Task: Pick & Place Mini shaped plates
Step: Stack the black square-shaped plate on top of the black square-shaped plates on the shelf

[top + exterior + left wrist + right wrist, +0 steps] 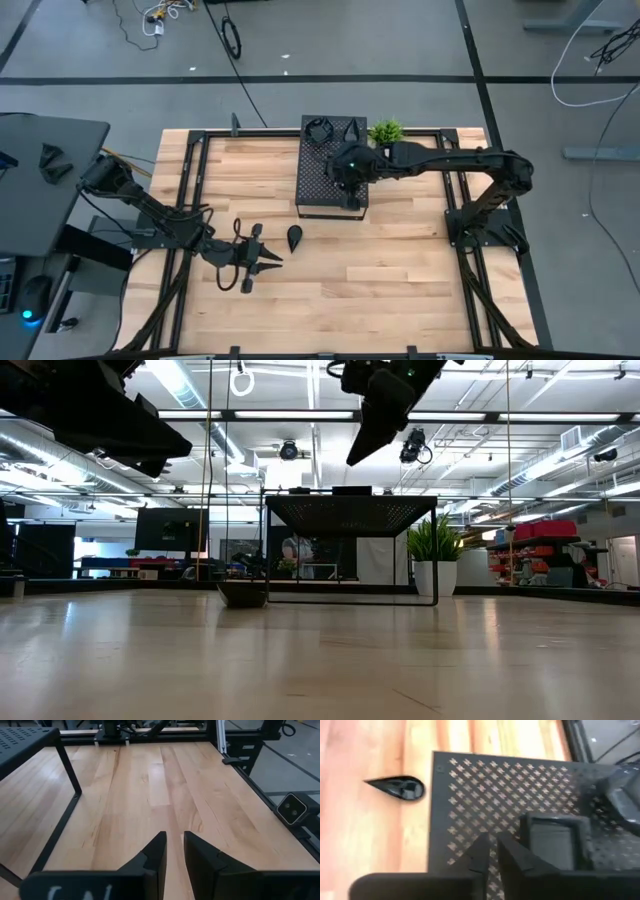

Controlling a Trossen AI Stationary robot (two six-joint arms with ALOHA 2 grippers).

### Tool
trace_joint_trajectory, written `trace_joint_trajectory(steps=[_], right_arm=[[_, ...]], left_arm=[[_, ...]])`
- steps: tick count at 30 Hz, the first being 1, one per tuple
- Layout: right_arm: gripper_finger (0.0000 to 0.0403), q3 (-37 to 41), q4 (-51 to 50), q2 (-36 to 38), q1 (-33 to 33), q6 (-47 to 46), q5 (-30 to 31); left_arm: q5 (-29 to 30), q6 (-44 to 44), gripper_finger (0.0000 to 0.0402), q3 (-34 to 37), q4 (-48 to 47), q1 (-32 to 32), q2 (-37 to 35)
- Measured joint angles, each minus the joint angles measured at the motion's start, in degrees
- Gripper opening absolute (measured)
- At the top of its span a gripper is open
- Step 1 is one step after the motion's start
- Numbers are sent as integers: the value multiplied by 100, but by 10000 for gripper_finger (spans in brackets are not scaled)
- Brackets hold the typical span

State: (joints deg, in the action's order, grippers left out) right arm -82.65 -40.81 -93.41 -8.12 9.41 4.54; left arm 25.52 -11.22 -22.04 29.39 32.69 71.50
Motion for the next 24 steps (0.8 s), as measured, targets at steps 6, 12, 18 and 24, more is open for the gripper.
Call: trace_joint_trajectory(steps=[6, 12, 18, 24], right_arm=[[4, -2, -423, -26, -16, -147, -110], [14, -2, -696, -26, -27, -296, 345], [8, -2, -702, -26, -69, -405, 454], [6, -2, -702, -26, -164, -461, 637]], left_arm=[[37, 4, 69, 0, -2, 0, 0], [39, 21, 69, 0, -2, 0, 0], [39, 32, 69, 0, -2, 0, 0], [39, 48, 69, 0, -2, 0, 0]])
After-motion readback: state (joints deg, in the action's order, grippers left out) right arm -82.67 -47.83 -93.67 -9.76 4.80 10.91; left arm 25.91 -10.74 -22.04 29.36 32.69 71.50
